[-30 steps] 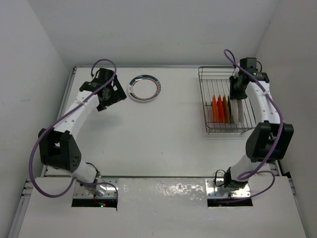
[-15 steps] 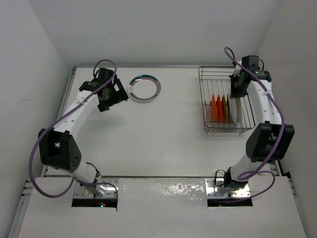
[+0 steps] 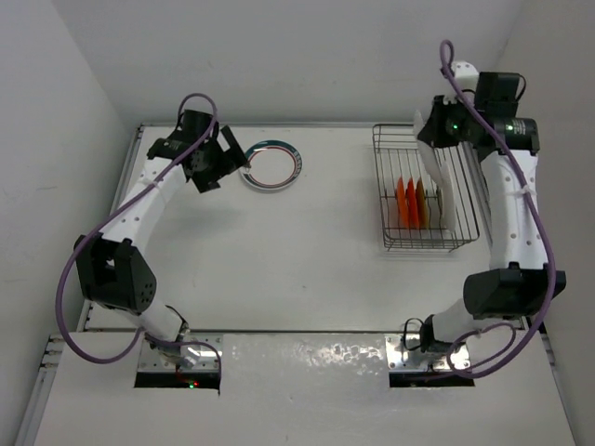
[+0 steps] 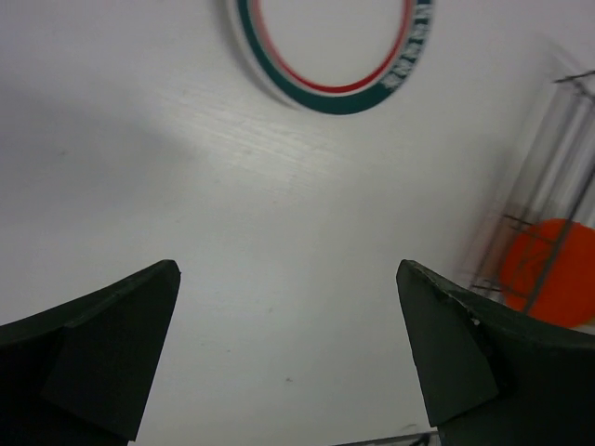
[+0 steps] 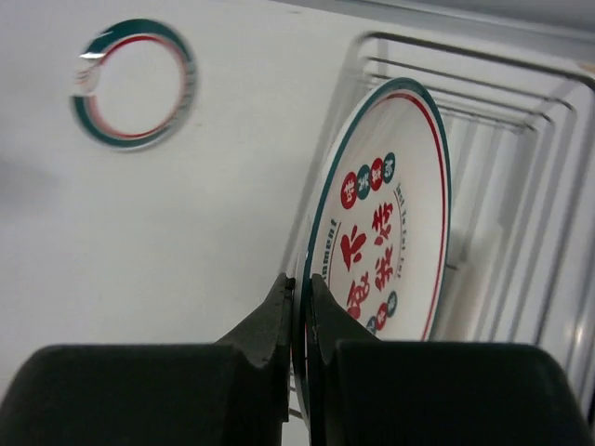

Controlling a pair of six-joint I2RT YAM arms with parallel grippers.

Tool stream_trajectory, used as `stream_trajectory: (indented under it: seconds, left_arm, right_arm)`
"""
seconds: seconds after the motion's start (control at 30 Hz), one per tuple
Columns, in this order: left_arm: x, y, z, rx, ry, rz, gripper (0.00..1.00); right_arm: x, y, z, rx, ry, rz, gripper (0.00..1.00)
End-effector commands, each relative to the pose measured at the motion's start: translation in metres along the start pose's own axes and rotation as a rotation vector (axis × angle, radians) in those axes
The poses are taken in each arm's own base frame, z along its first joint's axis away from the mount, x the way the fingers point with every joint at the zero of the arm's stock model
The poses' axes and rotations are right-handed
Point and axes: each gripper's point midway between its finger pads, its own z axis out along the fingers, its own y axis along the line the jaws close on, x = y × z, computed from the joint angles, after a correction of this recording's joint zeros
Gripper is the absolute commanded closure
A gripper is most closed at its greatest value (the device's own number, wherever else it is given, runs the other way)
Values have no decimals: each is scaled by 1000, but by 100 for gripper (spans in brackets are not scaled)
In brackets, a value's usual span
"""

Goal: Unload the plates from the dish rack

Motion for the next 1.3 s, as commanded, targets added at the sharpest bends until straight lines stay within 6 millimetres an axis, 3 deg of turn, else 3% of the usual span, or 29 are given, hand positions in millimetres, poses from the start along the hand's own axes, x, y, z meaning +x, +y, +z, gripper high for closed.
stream_trajectory:
  seconds: [0.0, 0.03, 0.07, 0.17, 0.33, 0.4, 0.53, 0.8, 0.87, 0.93, 1.0, 1.03, 1.07, 1.1, 1.13, 1.17, 1.2, 1.27]
  left_arm:
    - [-27, -72, -31, 302, -42, -40, 0]
    - [-29, -87, -38, 381, -43, -48, 0]
    - [-36, -102, -46, 451, -52, -85, 0]
    - [-29, -123, -50, 565, 47, -160, 0]
    - [-32, -128, -51, 610, 95, -254, 0]
    - [-31, -128, -51, 605, 100, -258, 0]
    - [-21, -120, -44, 581, 124, -259, 0]
    - [10, -105, -23, 553, 214, -237, 2]
    - [12, -104, -22, 562, 214, -235, 4]
    - [12, -105, -23, 572, 208, -231, 12]
    - [13, -104, -24, 570, 206, -225, 44]
    - [13, -102, -22, 561, 202, -227, 66]
    - [13, -98, -20, 542, 199, -232, 100]
    - [15, -94, -17, 523, 202, -228, 100]
    - [13, -92, -12, 508, 189, -227, 100]
    - [11, -90, -9, 497, 176, -211, 100]
    - [8, -87, -2, 476, 164, -209, 100]
    - [-7, -84, 10, 451, 89, -196, 100]
  right_arm:
    - [-35, 86, 0, -278, -152, -225, 100]
    - [-30, 117, 7, -292, -146, -385, 100]
    - [-26, 131, 13, -279, -135, -460, 100]
    - [-23, 160, 25, -175, -154, -684, 100]
    - [3, 198, 35, -50, -200, -1043, 100]
    - [7, 209, 33, -48, -225, -1118, 100]
    - [19, 248, 31, -100, -267, -1192, 100]
    - [29, 318, 30, -213, -328, -1255, 100]
    - [38, 328, 39, -237, -300, -1267, 100]
    - [41, 337, 44, -239, -284, -1266, 100]
    - [41, 338, 48, -221, -280, -1243, 100]
    - [40, 338, 49, -213, -285, -1227, 100]
    - [47, 336, 54, -212, -271, -1213, 100]
    - [43, 334, 54, -186, -289, -1192, 100]
    - [43, 331, 55, -168, -292, -1172, 95]
    - [49, 328, 59, -152, -281, -1118, 77]
    - [48, 317, 61, -93, -268, -1084, 36]
    - [56, 302, 65, -68, -222, -984, 25]
